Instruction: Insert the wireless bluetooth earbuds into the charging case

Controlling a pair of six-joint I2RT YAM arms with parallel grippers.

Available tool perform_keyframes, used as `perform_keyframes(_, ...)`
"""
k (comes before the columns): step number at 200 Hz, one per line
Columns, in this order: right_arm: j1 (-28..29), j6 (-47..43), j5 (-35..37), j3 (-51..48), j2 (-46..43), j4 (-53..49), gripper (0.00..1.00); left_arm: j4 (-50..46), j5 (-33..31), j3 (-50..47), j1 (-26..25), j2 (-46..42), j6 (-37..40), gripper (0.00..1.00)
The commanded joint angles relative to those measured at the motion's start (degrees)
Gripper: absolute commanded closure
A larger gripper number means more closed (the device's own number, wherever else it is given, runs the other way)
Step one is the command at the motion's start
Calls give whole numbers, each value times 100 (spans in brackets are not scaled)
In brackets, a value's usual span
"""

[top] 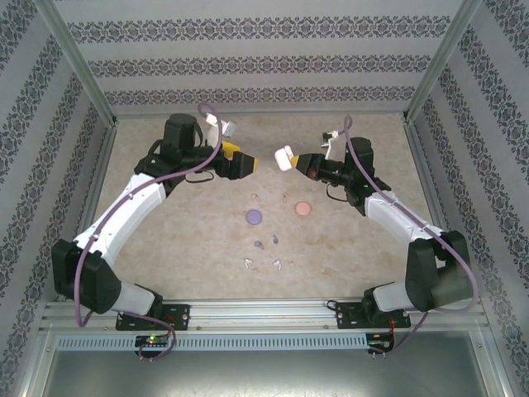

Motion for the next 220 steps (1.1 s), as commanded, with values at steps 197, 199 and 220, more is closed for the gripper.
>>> perform_keyframes(197, 363, -3363, -1083, 2291, 1277, -3388, 100, -4026, 1889, 3326, -56, 3037, 2638, 27)
perform_keyframes(199, 373, -3363, -1079, 2303, 1285, -3401, 100, -4037, 1891, 3325, -59, 3040, 2641, 27)
perform_keyframes(220, 409, -3397, -1038, 2368, 1341, -3449, 100, -4123, 1935, 3322, -63, 3050, 2724, 31)
